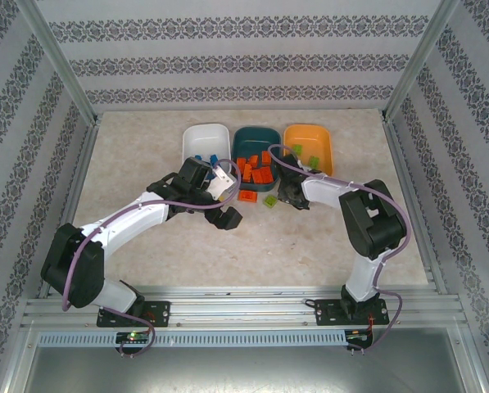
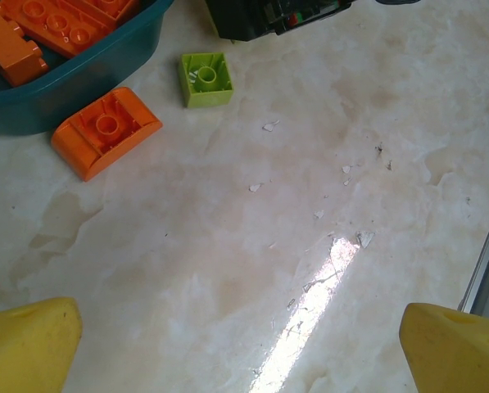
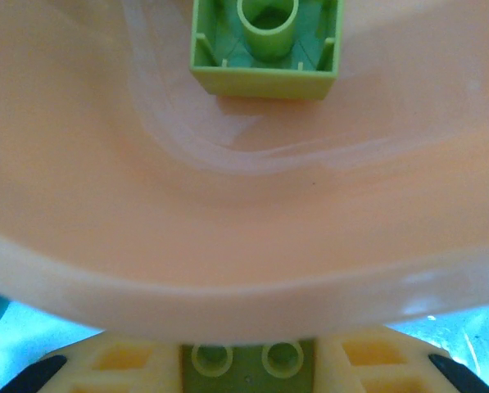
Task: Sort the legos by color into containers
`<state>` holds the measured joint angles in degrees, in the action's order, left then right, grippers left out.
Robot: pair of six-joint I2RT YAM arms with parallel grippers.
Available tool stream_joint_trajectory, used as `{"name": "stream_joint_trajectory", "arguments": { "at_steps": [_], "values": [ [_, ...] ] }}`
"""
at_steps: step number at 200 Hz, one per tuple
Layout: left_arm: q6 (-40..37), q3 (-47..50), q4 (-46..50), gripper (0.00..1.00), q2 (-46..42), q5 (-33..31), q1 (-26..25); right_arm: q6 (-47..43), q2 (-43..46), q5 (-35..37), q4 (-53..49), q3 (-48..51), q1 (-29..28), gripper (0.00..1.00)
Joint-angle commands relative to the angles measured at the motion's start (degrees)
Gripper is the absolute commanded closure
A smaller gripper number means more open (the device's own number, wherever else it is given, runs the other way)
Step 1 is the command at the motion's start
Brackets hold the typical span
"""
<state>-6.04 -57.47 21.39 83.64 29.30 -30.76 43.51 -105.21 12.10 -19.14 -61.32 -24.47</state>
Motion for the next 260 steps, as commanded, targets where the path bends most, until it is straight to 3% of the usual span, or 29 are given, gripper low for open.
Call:
{"name": "stream_joint_trajectory", "arguments": {
  "at_steps": [1,98,159,198,260],
  "values": [
    [-1.5,0.1,-0.4,0.0,-0.3,-0.2,-0.9,0.4,3.0,-0.7,-0.9,2.7,0.4,0.66],
    [-1.5,0.0,-0.1,0.0,-0.5,-0.5,-1.3,2.4,24.5,-6.5,-2.6,14.9,-1.5,0.69],
    [-1.9,0.0,0.1,0.0,-0.3,-1.0,-1.5,-0.5,35.8,-8.2,-10.7,9.9,0.3,0.68],
    [-2.0,0.0,0.2,0.0,0.0,-1.1,-1.5,-5.5,33.3,-9.9,-14.5,-1.1,4.7,0.67],
    [-2.4,0.1,0.4,0.0,0.5,-1.5,-1.5,-10.6,14.4,-16.0,-15.9,-20.4,13.3,0.67]
  ]
}}
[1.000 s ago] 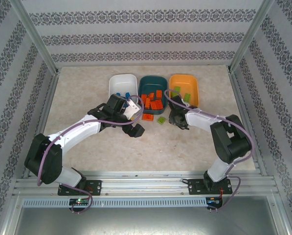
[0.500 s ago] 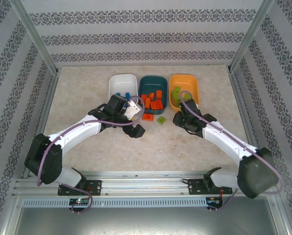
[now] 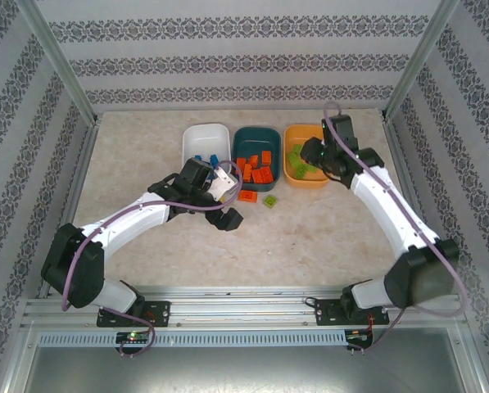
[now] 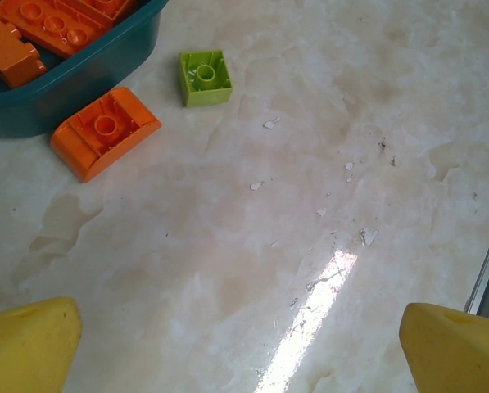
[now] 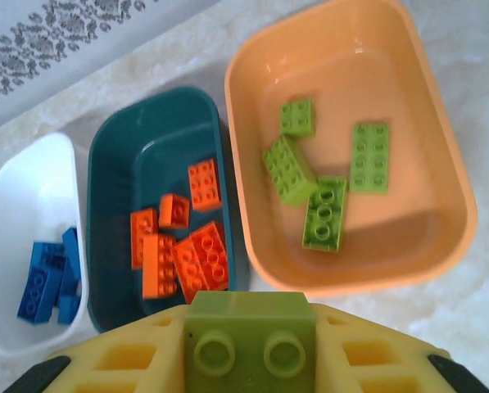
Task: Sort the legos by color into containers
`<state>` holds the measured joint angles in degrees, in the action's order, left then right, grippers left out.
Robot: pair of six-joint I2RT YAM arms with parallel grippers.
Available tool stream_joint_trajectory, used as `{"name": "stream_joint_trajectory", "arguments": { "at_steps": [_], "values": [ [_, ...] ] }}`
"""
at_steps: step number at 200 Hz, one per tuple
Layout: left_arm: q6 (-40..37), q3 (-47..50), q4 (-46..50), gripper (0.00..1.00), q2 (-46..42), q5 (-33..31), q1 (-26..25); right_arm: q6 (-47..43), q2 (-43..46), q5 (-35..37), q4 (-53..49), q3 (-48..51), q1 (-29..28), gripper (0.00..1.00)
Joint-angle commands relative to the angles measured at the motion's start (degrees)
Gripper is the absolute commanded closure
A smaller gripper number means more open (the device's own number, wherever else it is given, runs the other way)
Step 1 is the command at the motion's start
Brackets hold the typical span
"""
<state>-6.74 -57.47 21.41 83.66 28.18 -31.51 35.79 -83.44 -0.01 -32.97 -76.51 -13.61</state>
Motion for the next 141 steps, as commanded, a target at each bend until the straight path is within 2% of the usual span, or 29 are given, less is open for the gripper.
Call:
{"name": "stream_joint_trajectory", "arguments": {
  "at_steps": [1,29,67,103,141],
  "values": [
    [-1.7,0.0,0.4,0.0,0.5,-0.4,-0.8,-3.0,-7.8,-3.9,-2.1,-5.5,2.5,0.67],
    [-1.8,0.1,0.2,0.0,0.9,0.0,-0.9,-4.0,-17.5,-5.4,-3.2,-12.8,4.3,0.68],
    [-2.9,1.2,-1.3,0.0,0.8,1.9,-1.8,-4.8,-27.5,-6.1,-4.0,-17.8,5.5,0.68],
    [-4.5,3.3,-4.3,0.0,-1.0,4.0,-2.4,-5.1,-33.8,-7.1,-3.8,-18.3,6.6,0.68],
    [-5.3,4.5,-6.0,0.0,-1.8,5.4,-2.6,-5.0,-36.7,-7.7,-2.5,-16.7,7.3,0.68]
  ]
}}
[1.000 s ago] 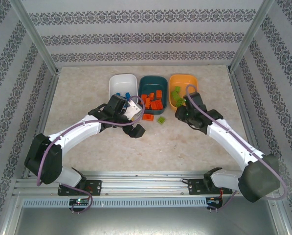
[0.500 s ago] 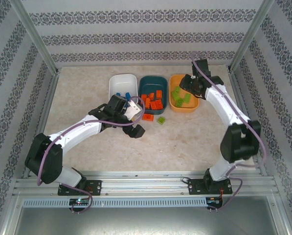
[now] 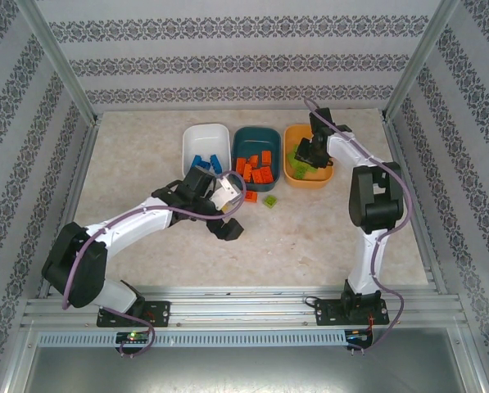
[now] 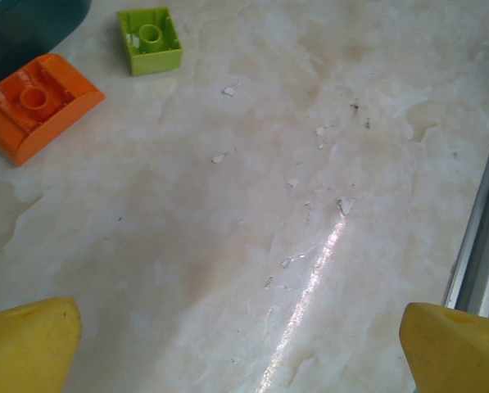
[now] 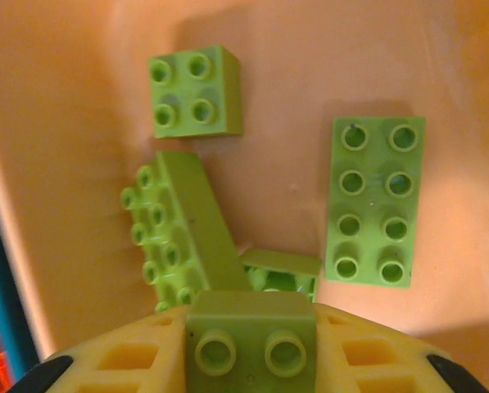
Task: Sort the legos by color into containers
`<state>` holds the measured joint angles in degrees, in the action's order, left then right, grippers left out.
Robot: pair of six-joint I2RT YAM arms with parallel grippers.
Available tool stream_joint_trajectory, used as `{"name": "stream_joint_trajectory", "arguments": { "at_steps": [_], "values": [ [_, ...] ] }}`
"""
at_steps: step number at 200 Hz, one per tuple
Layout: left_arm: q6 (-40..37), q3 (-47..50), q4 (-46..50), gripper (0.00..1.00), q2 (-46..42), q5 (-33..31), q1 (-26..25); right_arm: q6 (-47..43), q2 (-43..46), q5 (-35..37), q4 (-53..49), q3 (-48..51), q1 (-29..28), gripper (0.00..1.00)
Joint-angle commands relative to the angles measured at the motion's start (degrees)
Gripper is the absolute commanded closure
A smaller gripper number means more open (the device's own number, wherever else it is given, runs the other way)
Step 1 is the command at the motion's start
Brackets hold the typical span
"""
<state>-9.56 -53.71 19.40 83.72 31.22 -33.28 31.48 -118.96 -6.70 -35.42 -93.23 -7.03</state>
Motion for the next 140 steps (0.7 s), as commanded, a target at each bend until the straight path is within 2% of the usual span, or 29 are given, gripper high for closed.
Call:
{"name": "stream_joint_trajectory", "arguments": {
  "at_steps": [1,39,68,140],
  "values": [
    [-2.5,0.8,-4.0,0.0,-1.9,2.4,-0.9,-0.6,-1.2,-1.0,0.0,0.0,0.8,0.67],
    [-2.7,1.0,-4.2,0.0,-2.0,2.6,-0.9,-0.8,-2.3,-1.0,0.3,0.5,0.8,0.63],
    [-2.9,1.0,-4.2,0.0,-2.0,2.6,-1.0,-0.6,-2.6,-0.8,0.3,0.6,0.8,0.53],
    [-3.4,1.4,-4.6,0.0,-2.2,2.8,-1.1,-0.6,-0.3,-0.4,0.3,1.8,0.8,0.43]
  ]
}}
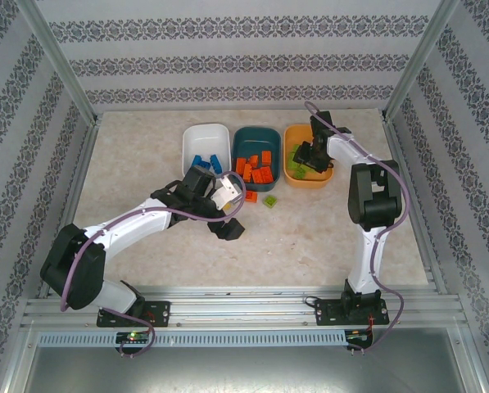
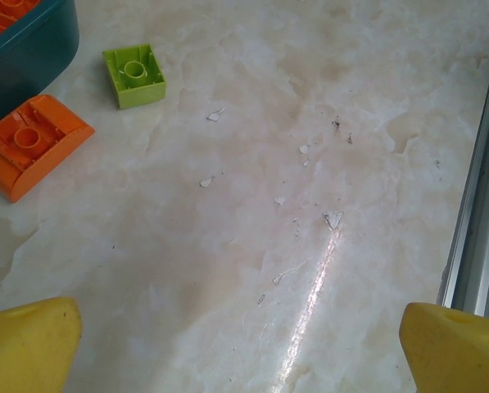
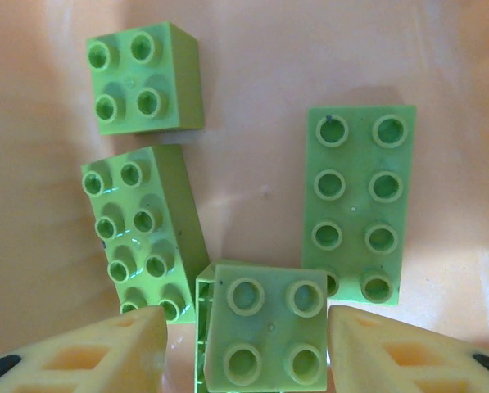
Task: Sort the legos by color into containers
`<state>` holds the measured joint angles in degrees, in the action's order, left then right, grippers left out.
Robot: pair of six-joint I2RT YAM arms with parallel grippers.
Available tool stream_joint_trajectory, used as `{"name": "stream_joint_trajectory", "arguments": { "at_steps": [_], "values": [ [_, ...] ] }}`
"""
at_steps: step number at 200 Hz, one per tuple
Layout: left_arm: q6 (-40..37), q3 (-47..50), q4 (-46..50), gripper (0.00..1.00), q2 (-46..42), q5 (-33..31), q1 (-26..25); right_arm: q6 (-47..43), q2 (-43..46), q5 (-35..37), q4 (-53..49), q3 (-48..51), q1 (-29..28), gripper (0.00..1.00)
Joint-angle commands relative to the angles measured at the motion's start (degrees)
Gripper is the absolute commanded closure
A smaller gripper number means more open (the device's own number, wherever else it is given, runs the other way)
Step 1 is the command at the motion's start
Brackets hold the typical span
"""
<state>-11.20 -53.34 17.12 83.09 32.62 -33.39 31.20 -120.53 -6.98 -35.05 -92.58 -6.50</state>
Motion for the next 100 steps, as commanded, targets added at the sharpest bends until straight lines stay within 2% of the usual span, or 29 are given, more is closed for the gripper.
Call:
{"name": "stream_joint_trajectory", "arguments": {
  "at_steps": [1,46,100],
  "values": [
    [-1.8,1.1,-2.3,0.0,-1.6,1.4,-1.0,-0.3,1.3,-0.1,-0.1,1.2,0.3,0.43],
    [-2.1,2.3,-4.0,0.0,-2.8,1.3,-1.0,-0.4,11.9,1.7,6.2,9.3,0.2,0.4],
    [-3.2,3.9,-6.1,0.0,-4.9,-0.3,-1.0,-6.3,26.6,-3.7,13.1,19.2,-2.8,0.34]
  ]
}}
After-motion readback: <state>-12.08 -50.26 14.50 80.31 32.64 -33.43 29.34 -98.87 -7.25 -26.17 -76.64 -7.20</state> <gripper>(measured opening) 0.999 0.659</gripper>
